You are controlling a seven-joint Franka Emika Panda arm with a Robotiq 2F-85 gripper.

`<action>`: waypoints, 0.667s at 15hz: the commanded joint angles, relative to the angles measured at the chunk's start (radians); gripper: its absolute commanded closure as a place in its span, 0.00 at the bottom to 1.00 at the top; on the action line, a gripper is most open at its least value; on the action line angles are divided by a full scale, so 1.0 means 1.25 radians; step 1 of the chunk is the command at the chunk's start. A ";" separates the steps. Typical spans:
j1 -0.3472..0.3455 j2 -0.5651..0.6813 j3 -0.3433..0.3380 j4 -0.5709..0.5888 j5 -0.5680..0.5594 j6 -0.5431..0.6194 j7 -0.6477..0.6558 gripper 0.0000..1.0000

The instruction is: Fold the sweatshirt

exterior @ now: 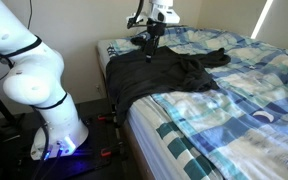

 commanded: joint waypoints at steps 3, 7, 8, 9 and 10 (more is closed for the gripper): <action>-0.041 0.129 0.015 0.153 -0.126 0.044 0.241 0.00; -0.010 0.129 -0.007 0.150 -0.180 0.031 0.256 0.00; -0.008 0.136 -0.007 0.156 -0.188 0.028 0.264 0.00; -0.009 0.142 -0.009 0.155 -0.173 0.029 0.289 0.00; -0.013 0.157 -0.020 0.159 -0.120 0.039 0.321 0.00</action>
